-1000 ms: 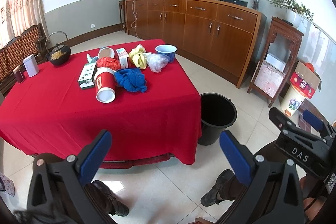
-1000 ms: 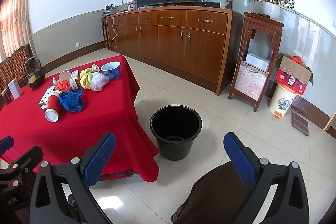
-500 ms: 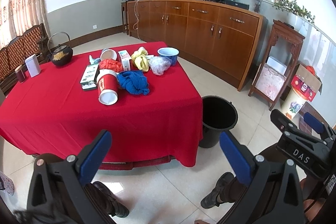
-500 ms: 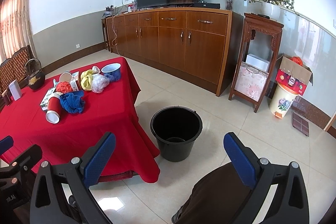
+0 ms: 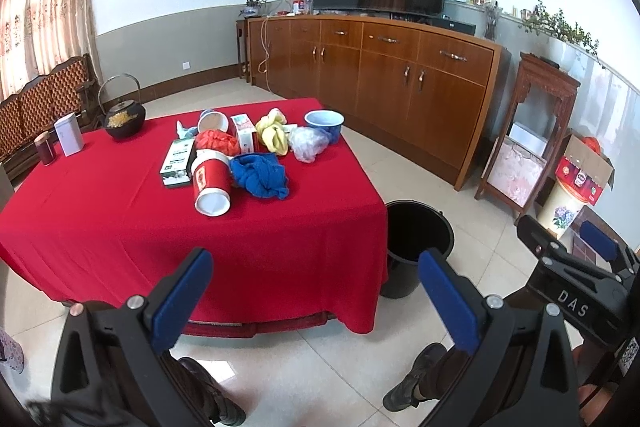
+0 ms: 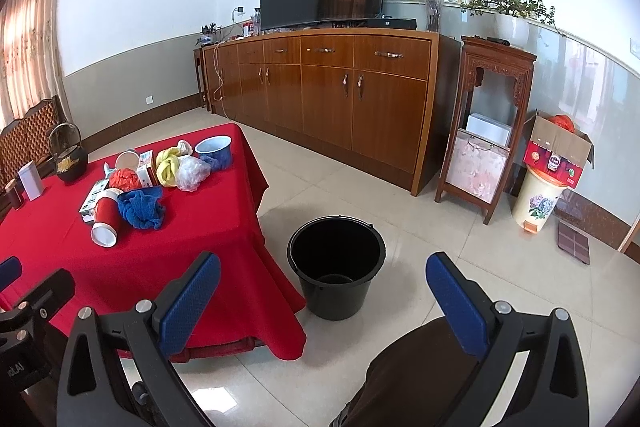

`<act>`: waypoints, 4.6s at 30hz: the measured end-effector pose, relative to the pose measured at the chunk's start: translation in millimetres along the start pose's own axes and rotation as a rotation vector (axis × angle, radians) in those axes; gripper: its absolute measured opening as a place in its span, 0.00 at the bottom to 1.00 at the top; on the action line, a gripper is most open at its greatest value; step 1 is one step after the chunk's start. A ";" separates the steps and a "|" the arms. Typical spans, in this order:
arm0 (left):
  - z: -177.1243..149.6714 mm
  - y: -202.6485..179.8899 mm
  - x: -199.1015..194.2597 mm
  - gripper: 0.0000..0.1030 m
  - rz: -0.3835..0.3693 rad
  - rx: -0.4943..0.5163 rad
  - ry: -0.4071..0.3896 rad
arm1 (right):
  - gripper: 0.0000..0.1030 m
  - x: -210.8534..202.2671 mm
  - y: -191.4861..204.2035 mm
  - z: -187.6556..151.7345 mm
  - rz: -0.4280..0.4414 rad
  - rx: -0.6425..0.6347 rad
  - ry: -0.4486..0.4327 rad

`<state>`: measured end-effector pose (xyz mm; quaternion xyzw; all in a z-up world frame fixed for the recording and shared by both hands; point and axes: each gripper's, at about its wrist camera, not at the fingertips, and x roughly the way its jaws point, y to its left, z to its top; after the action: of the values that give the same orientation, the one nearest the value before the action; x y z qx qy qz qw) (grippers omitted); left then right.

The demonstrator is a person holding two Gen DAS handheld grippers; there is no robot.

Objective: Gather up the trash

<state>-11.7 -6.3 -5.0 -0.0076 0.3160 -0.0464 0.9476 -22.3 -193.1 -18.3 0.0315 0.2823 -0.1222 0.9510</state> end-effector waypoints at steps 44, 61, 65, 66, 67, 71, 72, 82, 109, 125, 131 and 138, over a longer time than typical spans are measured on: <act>1.4 59.5 41.1 1.00 0.098 -0.115 0.071 | 1.00 39.9 32.4 5.8 0.074 -0.045 0.035; 24.4 119.7 106.2 1.00 0.146 -0.212 0.116 | 1.00 106.7 104.5 19.7 0.212 -0.098 0.104; 33.4 123.1 123.8 0.98 0.148 -0.201 0.120 | 1.00 126.3 123.2 25.2 0.231 -0.111 0.119; 36.1 123.9 128.7 0.97 0.148 -0.197 0.122 | 1.00 130.6 127.6 26.6 0.235 -0.115 0.121; 38.4 125.3 134.1 0.96 0.148 -0.195 0.126 | 1.00 134.8 131.4 27.7 0.237 -0.119 0.123; 43.1 132.9 153.8 0.95 0.152 -0.198 0.144 | 1.00 156.0 145.8 31.4 0.255 -0.131 0.143; 43.6 134.9 158.6 0.95 0.152 -0.200 0.149 | 1.00 161.9 150.0 31.7 0.260 -0.135 0.150; 46.6 143.3 198.5 0.86 0.131 -0.211 0.203 | 1.00 203.4 176.9 31.9 0.303 -0.159 0.201; 27.5 186.4 198.9 0.58 0.068 -0.333 0.190 | 1.00 261.4 273.8 24.6 0.468 -0.240 0.258; 25.0 171.7 193.3 0.57 0.018 -0.318 0.170 | 0.43 248.0 260.7 30.1 0.556 -0.213 0.211; 25.7 158.4 198.0 0.59 0.048 -0.283 0.174 | 0.43 239.1 241.4 29.5 0.508 -0.220 0.201; 21.3 161.0 210.9 0.69 0.073 -0.304 0.223 | 0.63 254.0 232.6 21.1 0.493 -0.201 0.260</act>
<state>182.4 134.2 -121.1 -0.1342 0.4225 0.0358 0.8957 252.9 -25.2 -141.1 0.0200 0.3962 0.1460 0.9063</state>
